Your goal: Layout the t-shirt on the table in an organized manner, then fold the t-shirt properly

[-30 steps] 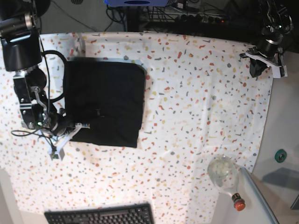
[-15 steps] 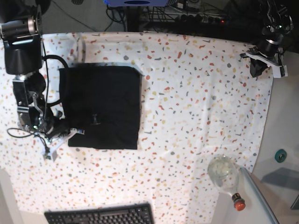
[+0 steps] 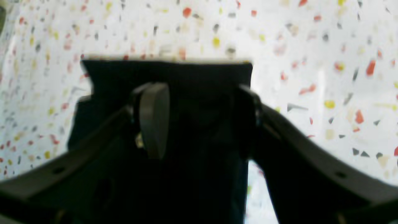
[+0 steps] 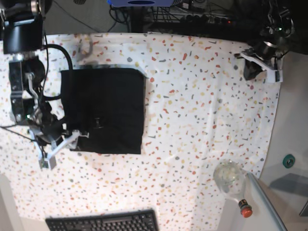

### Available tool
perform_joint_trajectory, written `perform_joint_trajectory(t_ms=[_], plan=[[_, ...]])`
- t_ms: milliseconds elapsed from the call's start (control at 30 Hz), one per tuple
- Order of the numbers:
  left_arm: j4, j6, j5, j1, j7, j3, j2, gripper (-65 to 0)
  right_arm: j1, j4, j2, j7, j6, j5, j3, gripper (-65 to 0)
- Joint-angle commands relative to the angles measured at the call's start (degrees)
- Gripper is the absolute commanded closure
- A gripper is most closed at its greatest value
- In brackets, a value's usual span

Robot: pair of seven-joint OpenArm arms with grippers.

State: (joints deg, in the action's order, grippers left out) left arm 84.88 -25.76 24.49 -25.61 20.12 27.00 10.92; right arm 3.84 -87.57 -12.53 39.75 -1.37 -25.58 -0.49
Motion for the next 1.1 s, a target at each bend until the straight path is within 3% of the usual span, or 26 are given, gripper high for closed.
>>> perform_joint_trajectory(t_ms=[0,67,167,300,433,600,700,833,1067], plan=[[2.55,-0.66,0.96,0.07,-1.61,-1.73,0.47,0.0,-2.12,-4.17,-0.96,0.56,0.09,-0.04,1.41,-30.8],[5.01,-0.4,1.14,0.07,-1.61,-6.48,-0.94,0.0,-8.36,-9.88,-0.96,1.97,-0.26,0.13,1.77,-21.5],[10.11,-0.31,0.96,0.15,-1.44,-12.63,-4.54,0.0,-16.98,-13.4,-1.05,-1.55,-0.35,0.13,1.5,0.0],[13.98,-0.31,0.96,0.77,-1.53,-22.65,-7.18,0.0,-22.34,-13.31,-1.05,-7.18,-0.35,0.13,1.59,0.0],[11.95,0.22,0.87,4.37,-1.53,-33.73,-7.18,0.0,-23.57,-13.13,-1.05,-7.61,-0.35,0.13,1.59,0.0],[3.25,5.58,0.87,10.0,-1.7,-40.32,-6.92,0.0,-21.55,-10.5,-0.96,-7.7,-0.35,0.22,1.59,0.0],[-2.82,7.96,0.87,13.17,-1.7,-41.91,-6.65,0.0,-19.62,-4.34,-0.96,-7.79,-0.35,0.13,1.59,0.0],[-10.64,8.22,0.87,15.98,-1.79,-41.91,-6.65,0.0,-19.88,1.64,-0.96,-11.57,-0.35,-0.04,1.41,0.0],[-9.94,8.22,0.96,15.8,-1.79,-41.64,-4.1,0.0,-22.43,-0.47,-0.7,-12.1,-0.35,-0.13,-1.22,0.0]])
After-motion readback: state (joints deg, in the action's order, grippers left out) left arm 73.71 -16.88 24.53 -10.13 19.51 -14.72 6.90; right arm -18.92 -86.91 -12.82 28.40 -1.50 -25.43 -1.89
